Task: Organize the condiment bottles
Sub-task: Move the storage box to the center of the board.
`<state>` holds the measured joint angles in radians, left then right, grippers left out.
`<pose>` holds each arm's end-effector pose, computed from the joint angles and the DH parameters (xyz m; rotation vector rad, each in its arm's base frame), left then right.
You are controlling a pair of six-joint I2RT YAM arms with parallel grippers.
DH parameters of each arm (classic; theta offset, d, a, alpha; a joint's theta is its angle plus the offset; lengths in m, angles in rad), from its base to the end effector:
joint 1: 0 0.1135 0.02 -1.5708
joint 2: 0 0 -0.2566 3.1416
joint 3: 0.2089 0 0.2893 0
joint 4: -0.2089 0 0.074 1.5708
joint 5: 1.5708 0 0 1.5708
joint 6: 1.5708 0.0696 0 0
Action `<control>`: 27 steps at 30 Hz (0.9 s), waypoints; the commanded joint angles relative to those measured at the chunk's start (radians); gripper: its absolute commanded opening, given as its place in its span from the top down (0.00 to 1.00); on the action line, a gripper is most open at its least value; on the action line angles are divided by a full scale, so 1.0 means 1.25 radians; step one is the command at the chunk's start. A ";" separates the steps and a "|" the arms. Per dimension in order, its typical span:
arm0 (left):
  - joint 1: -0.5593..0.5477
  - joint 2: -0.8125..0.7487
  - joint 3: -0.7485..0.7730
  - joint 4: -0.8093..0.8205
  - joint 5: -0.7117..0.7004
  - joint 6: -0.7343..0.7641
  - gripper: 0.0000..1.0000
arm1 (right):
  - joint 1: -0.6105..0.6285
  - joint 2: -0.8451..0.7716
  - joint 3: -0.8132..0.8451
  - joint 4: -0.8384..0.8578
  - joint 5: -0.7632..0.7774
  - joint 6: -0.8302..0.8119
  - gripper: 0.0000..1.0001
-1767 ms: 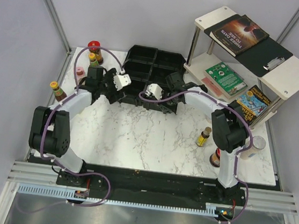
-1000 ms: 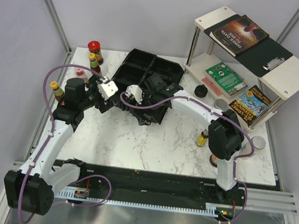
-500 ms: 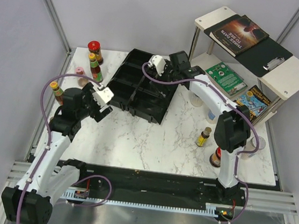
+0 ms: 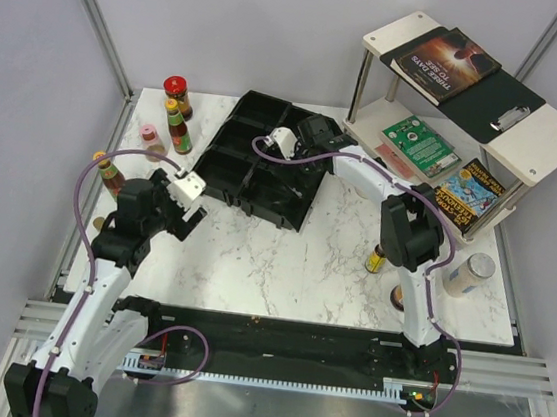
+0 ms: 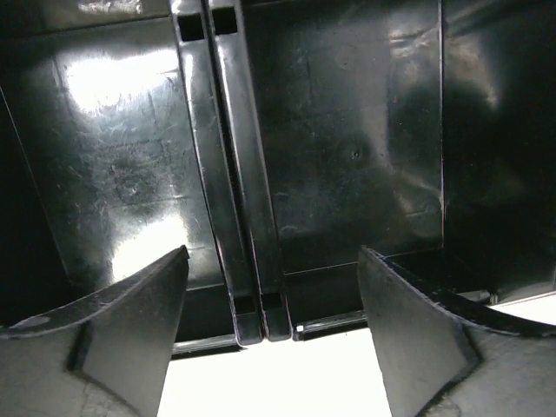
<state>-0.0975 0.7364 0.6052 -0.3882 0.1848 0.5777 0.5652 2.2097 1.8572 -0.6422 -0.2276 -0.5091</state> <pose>0.2396 -0.0363 0.2376 0.7941 1.9246 0.0997 0.4447 0.3006 0.1592 -1.3819 2.1512 0.3132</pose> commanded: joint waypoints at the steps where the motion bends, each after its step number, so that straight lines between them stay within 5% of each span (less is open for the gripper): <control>1: 0.006 -0.015 -0.007 0.021 -0.003 -0.039 0.01 | 0.020 -0.017 -0.014 0.044 0.015 0.067 0.19; 12: 0.004 -0.037 -0.023 0.032 -0.004 -0.040 0.01 | 0.104 -0.085 -0.153 0.066 0.029 0.122 0.25; 27: 0.007 -0.044 -0.028 0.034 0.006 -0.042 0.01 | 0.164 -0.202 -0.223 -0.024 -0.136 0.173 0.13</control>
<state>-0.0956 0.6956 0.5819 -0.3866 0.1848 0.5629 0.7334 2.0373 1.5814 -0.6136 -0.2806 -0.3168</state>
